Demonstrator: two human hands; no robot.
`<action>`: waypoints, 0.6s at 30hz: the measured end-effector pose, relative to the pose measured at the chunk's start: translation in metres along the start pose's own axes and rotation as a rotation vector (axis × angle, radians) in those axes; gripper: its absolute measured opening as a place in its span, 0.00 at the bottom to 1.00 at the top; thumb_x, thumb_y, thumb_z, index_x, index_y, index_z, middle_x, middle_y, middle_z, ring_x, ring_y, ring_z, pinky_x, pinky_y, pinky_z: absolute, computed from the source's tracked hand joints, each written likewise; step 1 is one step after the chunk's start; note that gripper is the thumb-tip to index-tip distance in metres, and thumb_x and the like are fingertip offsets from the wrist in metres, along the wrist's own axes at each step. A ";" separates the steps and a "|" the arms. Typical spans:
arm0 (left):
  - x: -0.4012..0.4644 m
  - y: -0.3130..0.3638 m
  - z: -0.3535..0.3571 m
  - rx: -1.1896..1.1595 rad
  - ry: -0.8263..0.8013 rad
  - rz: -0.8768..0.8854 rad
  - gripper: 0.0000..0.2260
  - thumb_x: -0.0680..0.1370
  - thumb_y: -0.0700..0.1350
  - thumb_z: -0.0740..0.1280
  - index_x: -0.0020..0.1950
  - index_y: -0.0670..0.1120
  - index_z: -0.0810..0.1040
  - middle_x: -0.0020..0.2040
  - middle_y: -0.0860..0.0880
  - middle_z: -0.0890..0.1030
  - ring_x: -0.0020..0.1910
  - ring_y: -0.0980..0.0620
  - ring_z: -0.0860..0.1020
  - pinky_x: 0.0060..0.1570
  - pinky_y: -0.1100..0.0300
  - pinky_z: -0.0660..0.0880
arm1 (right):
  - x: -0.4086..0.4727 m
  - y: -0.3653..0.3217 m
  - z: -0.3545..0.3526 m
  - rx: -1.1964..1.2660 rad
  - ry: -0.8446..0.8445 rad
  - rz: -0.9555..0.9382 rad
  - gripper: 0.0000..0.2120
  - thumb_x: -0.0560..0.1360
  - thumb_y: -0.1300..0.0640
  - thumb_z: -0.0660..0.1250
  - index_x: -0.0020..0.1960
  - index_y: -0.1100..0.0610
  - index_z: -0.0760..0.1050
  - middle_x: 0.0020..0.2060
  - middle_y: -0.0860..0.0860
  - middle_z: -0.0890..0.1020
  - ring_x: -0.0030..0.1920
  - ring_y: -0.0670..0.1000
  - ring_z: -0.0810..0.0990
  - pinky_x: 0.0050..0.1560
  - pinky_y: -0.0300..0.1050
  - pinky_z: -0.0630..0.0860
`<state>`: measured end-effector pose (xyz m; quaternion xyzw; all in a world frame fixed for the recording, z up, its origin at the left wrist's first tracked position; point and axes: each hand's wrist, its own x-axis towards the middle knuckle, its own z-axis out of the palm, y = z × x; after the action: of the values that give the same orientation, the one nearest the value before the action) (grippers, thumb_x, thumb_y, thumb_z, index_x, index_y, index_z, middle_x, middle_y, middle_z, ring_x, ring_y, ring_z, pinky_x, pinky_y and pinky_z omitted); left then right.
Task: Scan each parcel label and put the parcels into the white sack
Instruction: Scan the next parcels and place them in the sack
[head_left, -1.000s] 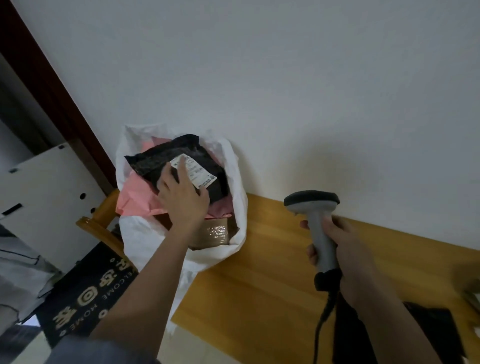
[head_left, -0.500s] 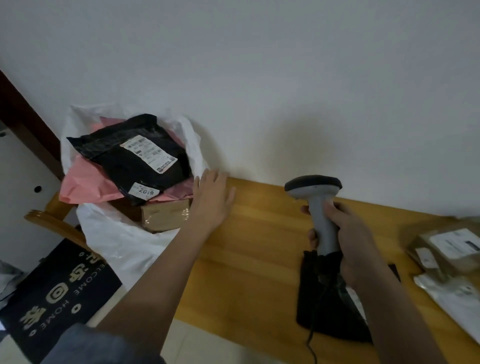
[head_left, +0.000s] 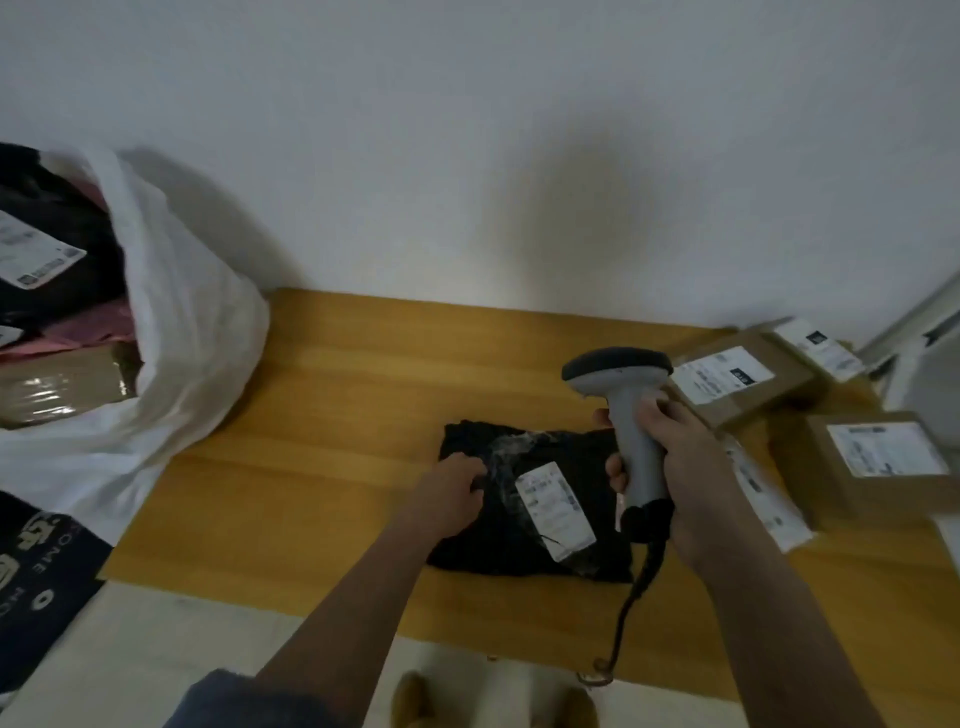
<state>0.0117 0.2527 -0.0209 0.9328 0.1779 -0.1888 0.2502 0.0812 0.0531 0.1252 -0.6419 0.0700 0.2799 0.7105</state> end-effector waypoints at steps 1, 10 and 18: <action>0.002 0.005 0.021 -0.016 -0.056 -0.014 0.17 0.83 0.45 0.60 0.72 0.48 0.69 0.71 0.48 0.68 0.67 0.48 0.71 0.65 0.54 0.71 | 0.003 0.003 -0.014 -0.013 0.009 0.013 0.12 0.83 0.54 0.57 0.64 0.56 0.70 0.54 0.58 0.80 0.30 0.51 0.74 0.30 0.45 0.73; 0.003 0.023 0.140 0.005 -0.256 -0.061 0.33 0.80 0.42 0.63 0.78 0.63 0.51 0.80 0.58 0.40 0.79 0.39 0.42 0.74 0.36 0.54 | 0.030 0.036 -0.066 -0.233 0.019 0.156 0.11 0.83 0.52 0.59 0.61 0.57 0.71 0.44 0.57 0.77 0.30 0.52 0.77 0.34 0.47 0.74; -0.002 0.037 0.156 0.036 0.127 -0.222 0.24 0.78 0.49 0.64 0.73 0.51 0.62 0.74 0.44 0.56 0.72 0.41 0.57 0.69 0.49 0.63 | 0.029 0.043 -0.062 -0.403 -0.116 0.202 0.10 0.83 0.50 0.59 0.60 0.54 0.71 0.51 0.55 0.79 0.29 0.49 0.78 0.30 0.41 0.73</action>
<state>-0.0154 0.1391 -0.1311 0.9218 0.2922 -0.1589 0.1991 0.1002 0.0043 0.0640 -0.7433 0.0356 0.3945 0.5390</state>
